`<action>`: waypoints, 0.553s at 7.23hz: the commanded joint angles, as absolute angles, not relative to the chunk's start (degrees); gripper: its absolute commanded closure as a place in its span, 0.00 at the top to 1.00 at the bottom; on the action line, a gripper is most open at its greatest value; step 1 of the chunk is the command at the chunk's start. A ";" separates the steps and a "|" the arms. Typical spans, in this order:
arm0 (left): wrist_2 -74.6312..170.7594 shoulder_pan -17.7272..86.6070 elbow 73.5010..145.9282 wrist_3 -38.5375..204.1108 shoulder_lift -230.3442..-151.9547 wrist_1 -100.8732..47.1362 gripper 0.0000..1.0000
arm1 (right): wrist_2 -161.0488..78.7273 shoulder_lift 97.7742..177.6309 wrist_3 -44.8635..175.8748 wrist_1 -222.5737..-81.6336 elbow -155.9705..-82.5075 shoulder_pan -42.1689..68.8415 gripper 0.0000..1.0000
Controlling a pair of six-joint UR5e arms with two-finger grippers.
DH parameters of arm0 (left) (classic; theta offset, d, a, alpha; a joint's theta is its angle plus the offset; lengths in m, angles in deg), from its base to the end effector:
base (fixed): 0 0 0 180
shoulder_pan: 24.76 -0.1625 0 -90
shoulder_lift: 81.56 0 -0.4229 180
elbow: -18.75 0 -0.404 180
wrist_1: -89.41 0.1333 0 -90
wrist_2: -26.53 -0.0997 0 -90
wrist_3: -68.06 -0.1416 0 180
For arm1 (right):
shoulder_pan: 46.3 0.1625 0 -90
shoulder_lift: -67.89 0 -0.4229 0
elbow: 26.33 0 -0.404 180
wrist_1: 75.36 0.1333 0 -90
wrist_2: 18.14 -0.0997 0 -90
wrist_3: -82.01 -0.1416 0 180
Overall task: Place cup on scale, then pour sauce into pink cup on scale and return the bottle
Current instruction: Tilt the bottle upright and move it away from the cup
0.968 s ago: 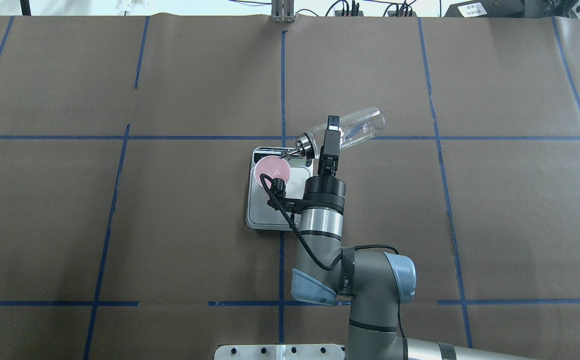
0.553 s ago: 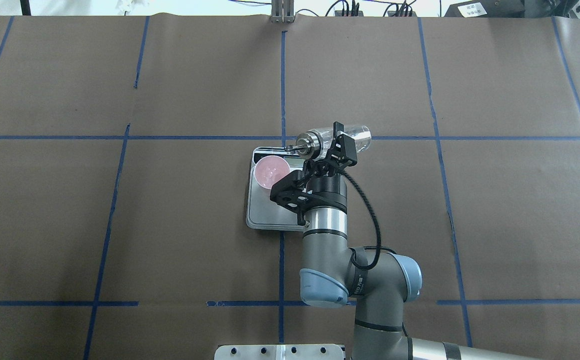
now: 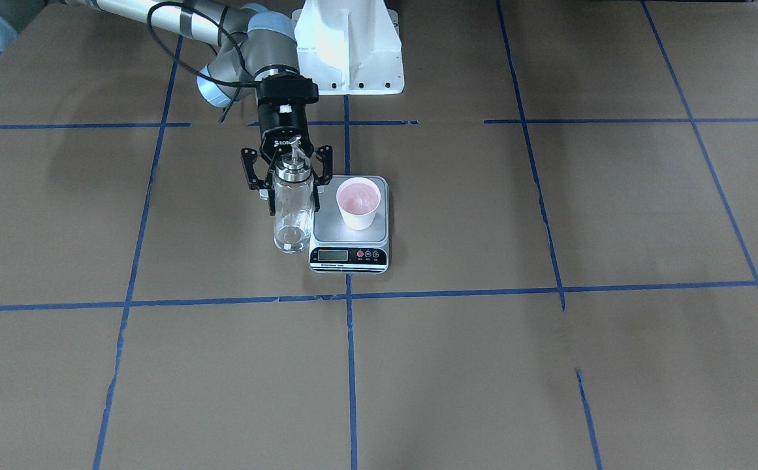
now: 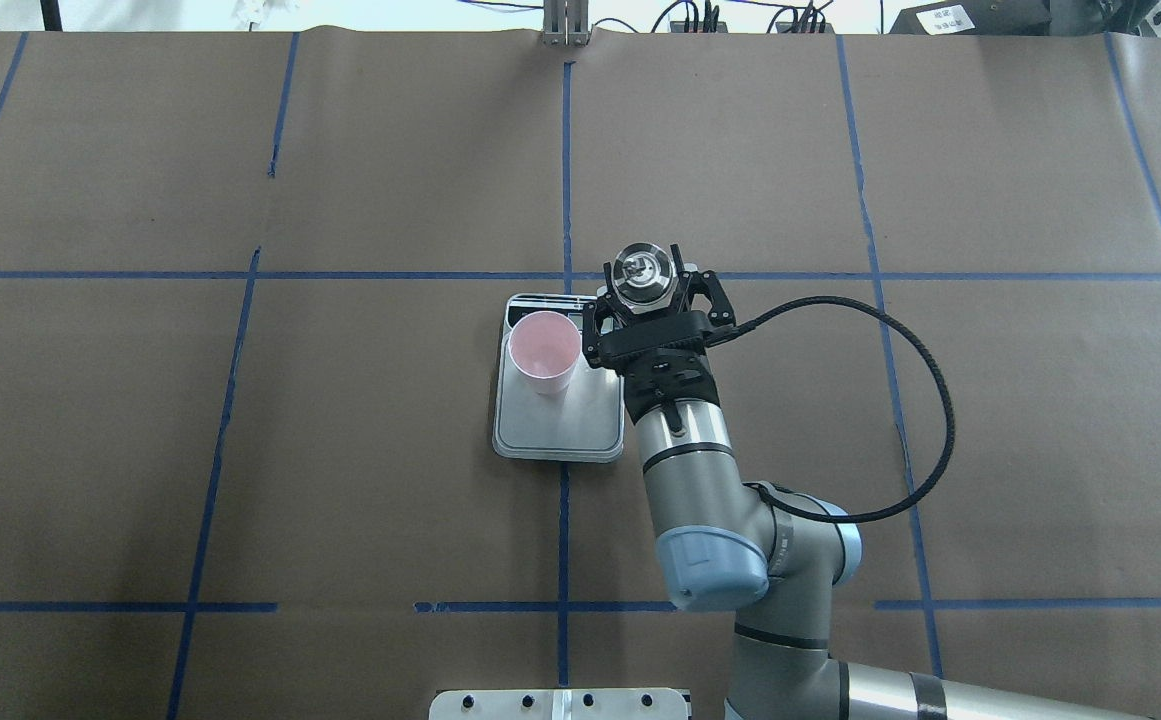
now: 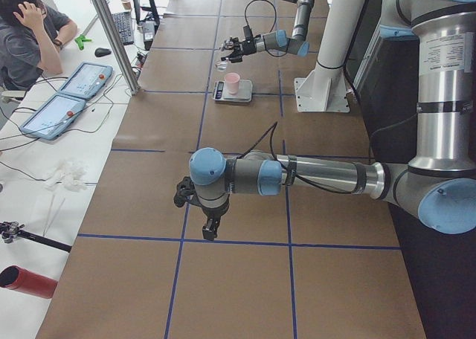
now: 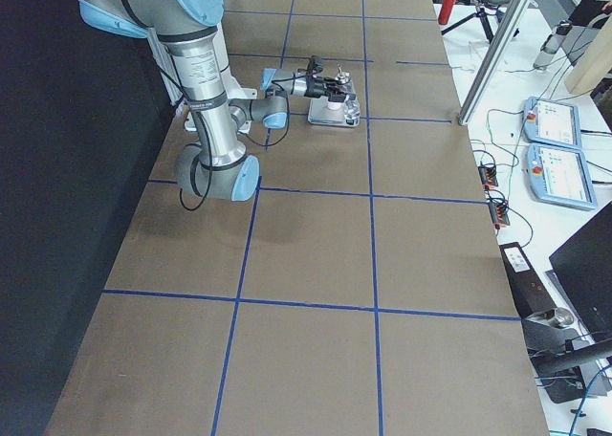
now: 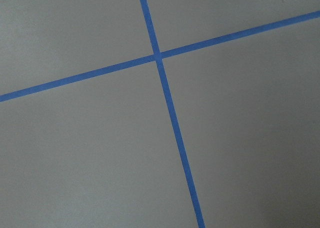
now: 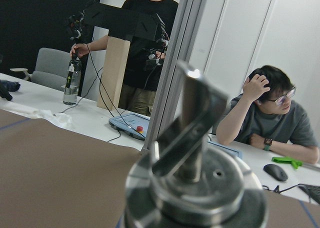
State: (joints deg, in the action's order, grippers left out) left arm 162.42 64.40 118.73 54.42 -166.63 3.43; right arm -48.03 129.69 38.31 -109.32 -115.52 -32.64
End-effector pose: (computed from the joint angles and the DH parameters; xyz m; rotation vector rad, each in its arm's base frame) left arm -0.0248 -0.4680 0.6450 0.1065 0.7962 0.2462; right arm -0.5615 -0.4000 0.2584 1.3553 -0.6915 0.3064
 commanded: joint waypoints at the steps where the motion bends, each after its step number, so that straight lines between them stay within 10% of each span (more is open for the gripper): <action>1: 162.59 64.37 118.68 54.43 -166.81 3.45 1.00 | -51.36 134.41 31.77 -105.06 -116.24 -31.88 0.00; 4: 162.59 64.37 118.68 54.43 -166.81 3.28 1.00 | -53.73 142.57 31.12 -105.06 -117.30 -30.39 0.00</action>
State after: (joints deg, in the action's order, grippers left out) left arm 162.60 64.37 118.68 54.43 -166.85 3.35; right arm -52.90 139.10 31.39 -105.12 -117.00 -31.16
